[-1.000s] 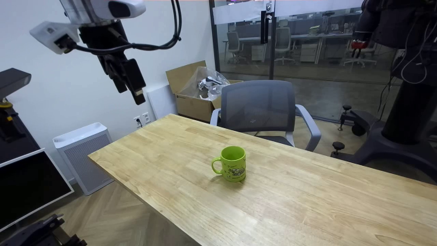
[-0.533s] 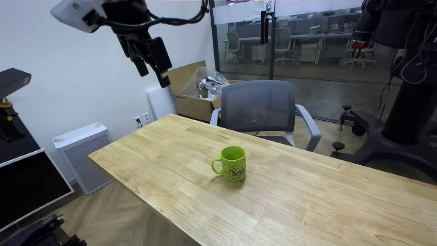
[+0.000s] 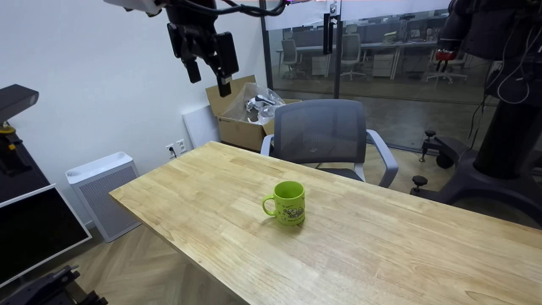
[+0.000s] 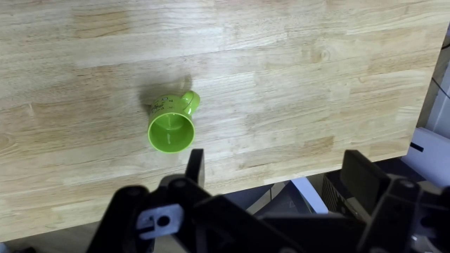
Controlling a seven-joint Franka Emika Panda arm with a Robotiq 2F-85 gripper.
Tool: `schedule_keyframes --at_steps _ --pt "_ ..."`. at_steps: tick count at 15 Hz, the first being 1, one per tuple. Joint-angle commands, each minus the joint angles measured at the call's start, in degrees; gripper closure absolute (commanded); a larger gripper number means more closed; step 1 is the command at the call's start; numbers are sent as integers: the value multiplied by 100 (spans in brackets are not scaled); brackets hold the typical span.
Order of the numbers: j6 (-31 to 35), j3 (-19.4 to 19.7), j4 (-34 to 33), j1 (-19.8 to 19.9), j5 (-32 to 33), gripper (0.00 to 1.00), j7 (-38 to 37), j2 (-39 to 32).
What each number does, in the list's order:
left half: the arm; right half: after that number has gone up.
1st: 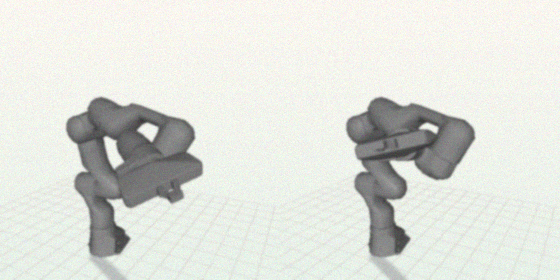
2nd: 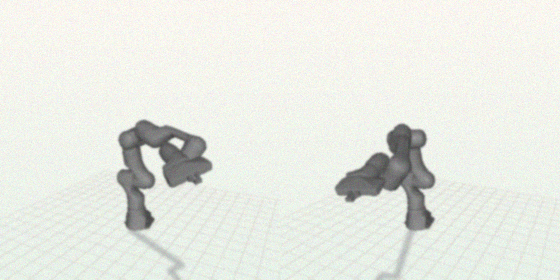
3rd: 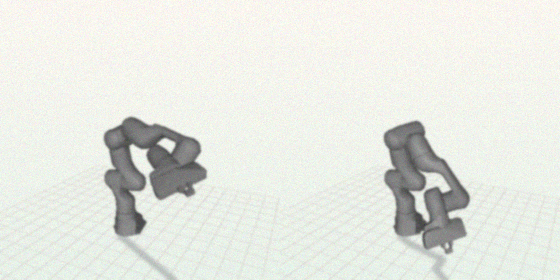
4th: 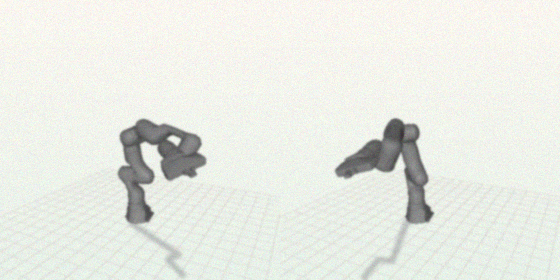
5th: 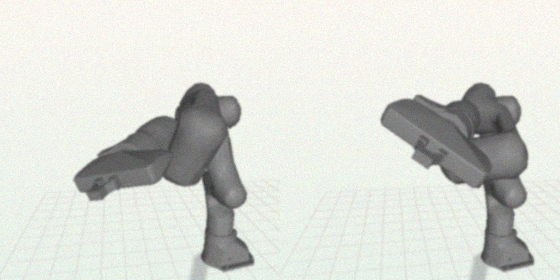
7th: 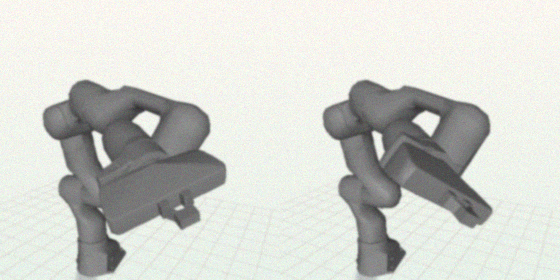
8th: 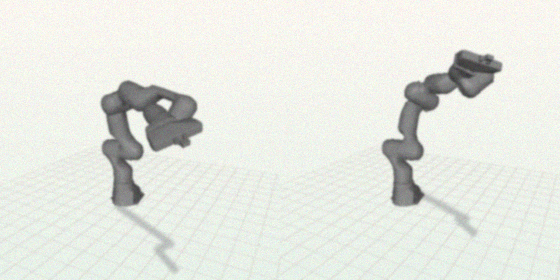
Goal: Move the mug backward
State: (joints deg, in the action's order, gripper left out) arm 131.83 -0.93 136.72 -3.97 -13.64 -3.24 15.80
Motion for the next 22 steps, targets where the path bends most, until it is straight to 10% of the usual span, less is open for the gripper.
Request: schedule_keyframes --at_steps 1,13,22 --pt "-529 45 -874 23 -35 0 134 -609" --pt "-1414 21 -2665 224 350 0 -97 -1961" --pt "-1143 -12 -2287 233 244 0 106 -1822"
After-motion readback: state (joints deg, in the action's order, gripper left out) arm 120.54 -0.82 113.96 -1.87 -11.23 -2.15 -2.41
